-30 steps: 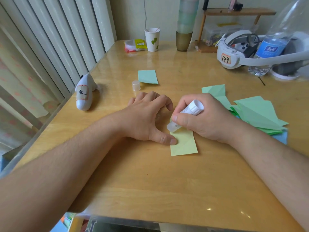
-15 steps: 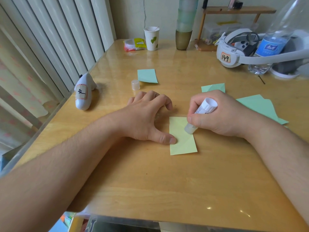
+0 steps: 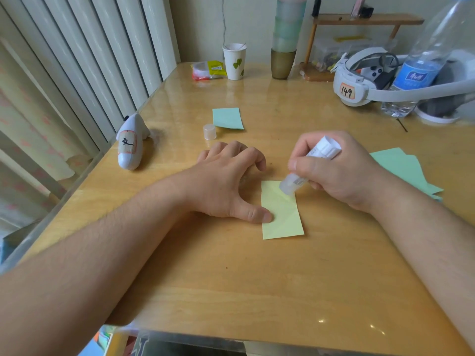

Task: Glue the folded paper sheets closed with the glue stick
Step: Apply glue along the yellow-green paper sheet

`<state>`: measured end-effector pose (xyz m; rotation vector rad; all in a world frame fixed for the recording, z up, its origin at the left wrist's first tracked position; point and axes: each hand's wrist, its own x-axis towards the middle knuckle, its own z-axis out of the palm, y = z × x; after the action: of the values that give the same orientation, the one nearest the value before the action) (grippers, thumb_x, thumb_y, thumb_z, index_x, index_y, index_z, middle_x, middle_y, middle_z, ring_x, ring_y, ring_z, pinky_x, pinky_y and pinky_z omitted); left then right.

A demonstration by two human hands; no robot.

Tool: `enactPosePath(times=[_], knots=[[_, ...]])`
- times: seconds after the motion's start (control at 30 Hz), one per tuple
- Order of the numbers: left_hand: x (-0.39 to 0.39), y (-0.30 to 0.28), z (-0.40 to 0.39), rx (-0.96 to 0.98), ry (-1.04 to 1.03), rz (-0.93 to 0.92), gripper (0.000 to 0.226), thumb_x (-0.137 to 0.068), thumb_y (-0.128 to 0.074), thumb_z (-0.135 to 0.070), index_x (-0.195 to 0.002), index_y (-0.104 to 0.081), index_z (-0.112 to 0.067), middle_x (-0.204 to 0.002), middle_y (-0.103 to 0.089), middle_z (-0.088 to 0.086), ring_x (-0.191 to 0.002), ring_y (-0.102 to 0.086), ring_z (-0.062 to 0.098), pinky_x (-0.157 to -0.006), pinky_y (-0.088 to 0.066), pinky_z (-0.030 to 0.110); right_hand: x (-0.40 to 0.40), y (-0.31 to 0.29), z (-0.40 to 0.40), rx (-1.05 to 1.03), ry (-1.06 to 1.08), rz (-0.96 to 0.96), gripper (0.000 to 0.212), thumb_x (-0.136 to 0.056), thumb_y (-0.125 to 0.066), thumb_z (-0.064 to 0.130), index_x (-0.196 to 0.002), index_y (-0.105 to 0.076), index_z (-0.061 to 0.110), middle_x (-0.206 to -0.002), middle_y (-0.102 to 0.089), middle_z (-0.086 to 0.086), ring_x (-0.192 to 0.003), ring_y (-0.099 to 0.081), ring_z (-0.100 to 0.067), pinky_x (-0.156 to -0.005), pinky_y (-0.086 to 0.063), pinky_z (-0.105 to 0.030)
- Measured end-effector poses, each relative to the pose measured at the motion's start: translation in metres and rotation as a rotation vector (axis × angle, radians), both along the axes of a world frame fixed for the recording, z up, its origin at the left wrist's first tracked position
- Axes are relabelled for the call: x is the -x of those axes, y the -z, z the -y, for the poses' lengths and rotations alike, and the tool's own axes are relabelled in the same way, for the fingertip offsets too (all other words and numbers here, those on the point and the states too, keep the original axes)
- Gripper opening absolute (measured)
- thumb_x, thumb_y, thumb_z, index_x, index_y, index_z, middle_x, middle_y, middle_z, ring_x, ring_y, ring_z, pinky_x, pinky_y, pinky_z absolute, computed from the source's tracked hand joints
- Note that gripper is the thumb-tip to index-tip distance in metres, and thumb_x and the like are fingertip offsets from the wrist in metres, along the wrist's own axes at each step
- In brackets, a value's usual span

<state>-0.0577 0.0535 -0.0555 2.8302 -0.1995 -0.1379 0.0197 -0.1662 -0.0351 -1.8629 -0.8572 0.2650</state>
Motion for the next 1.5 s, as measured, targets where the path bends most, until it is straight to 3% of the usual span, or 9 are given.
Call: enactPosePath(times=[0.07,0.33,0.6,0.87,1.07,1.2,1.33,1.5], knots=[[0.0,0.002,0.002,-0.027,-0.005,0.008,0.086,-0.054,-0.057,-0.095,-0.124,-0.033,-0.05,-0.129,-0.033,-0.016,-0.124,-0.028,0.017,-0.11,-0.028,0.038,0.005,0.004,-0.007,0.042,-0.023,0.03,0.011,-0.075,-0.069,0.028,-0.071,-0.067,0.018,-0.058,-0.055,0.009,-0.055,-0.048,-0.008,-0.055,-0.039,-0.026],[-0.002,0.005,0.004,-0.047,-0.02,0.039,0.095,-0.048,-0.054,-0.101,-0.124,-0.031,-0.048,-0.125,-0.034,-0.016,-0.123,-0.03,0.018,-0.108,-0.03,0.04,0.011,0.011,-0.016,0.129,-0.047,0.103,0.014,-0.075,-0.071,0.035,-0.071,-0.067,0.022,-0.064,-0.058,0.015,-0.062,-0.05,-0.003,-0.057,-0.038,-0.016],[-0.002,0.006,0.004,-0.05,-0.021,0.038,0.096,-0.048,-0.052,-0.102,-0.124,-0.032,-0.048,-0.128,-0.034,-0.015,-0.125,-0.029,0.018,-0.108,-0.028,0.04,0.01,0.013,-0.017,0.206,-0.041,0.134,0.017,-0.075,-0.071,0.042,-0.073,-0.066,0.025,-0.069,-0.061,0.007,-0.066,-0.052,-0.007,-0.062,-0.042,-0.03],[0.0,0.003,0.002,-0.027,-0.006,0.02,0.098,-0.047,-0.058,-0.1,-0.127,-0.033,-0.048,-0.13,-0.033,-0.014,-0.125,-0.029,0.02,-0.113,-0.029,0.043,0.006,0.001,0.001,0.294,-0.032,0.143,0.021,-0.081,-0.077,0.022,-0.067,-0.062,0.017,-0.064,-0.06,0.001,-0.059,-0.047,-0.004,-0.052,-0.035,-0.017],[0.002,0.002,0.001,-0.021,0.015,-0.003,0.096,-0.05,-0.062,-0.096,-0.127,-0.033,-0.048,-0.131,-0.032,-0.014,-0.126,-0.027,0.019,-0.116,-0.028,0.044,0.004,-0.001,0.007,0.352,-0.001,0.162,0.022,-0.082,-0.075,0.019,-0.069,-0.06,0.012,-0.072,-0.06,-0.013,-0.06,-0.044,-0.009,-0.057,-0.035,-0.031],[0.002,0.001,0.002,-0.02,0.019,-0.013,0.095,-0.051,-0.064,-0.095,-0.127,-0.033,-0.049,-0.132,-0.031,-0.014,-0.127,-0.026,0.019,-0.117,-0.027,0.045,0.002,0.0,0.007,0.313,0.014,0.156,0.027,-0.076,-0.075,0.033,-0.064,-0.058,0.016,-0.059,-0.05,-0.002,-0.057,-0.042,-0.008,-0.053,-0.032,-0.024],[0.003,0.0,0.002,-0.022,0.023,-0.012,0.093,-0.053,-0.066,-0.093,-0.128,-0.033,-0.049,-0.132,-0.031,-0.014,-0.127,-0.026,0.019,-0.116,-0.027,0.044,-0.003,-0.002,0.009,0.127,0.039,0.099,0.027,-0.073,-0.068,0.029,-0.061,-0.051,0.012,-0.052,-0.039,0.005,-0.051,-0.035,-0.011,-0.049,-0.029,-0.026],[0.002,0.001,0.002,-0.024,0.022,-0.006,0.095,-0.05,-0.065,-0.094,-0.127,-0.033,-0.049,-0.132,-0.032,-0.013,-0.126,-0.028,0.021,-0.115,-0.028,0.044,0.005,0.004,-0.004,0.08,0.017,0.135,0.022,-0.075,-0.07,0.032,-0.065,-0.058,0.017,-0.055,-0.047,0.008,-0.054,-0.042,-0.007,-0.051,-0.033,-0.021]])
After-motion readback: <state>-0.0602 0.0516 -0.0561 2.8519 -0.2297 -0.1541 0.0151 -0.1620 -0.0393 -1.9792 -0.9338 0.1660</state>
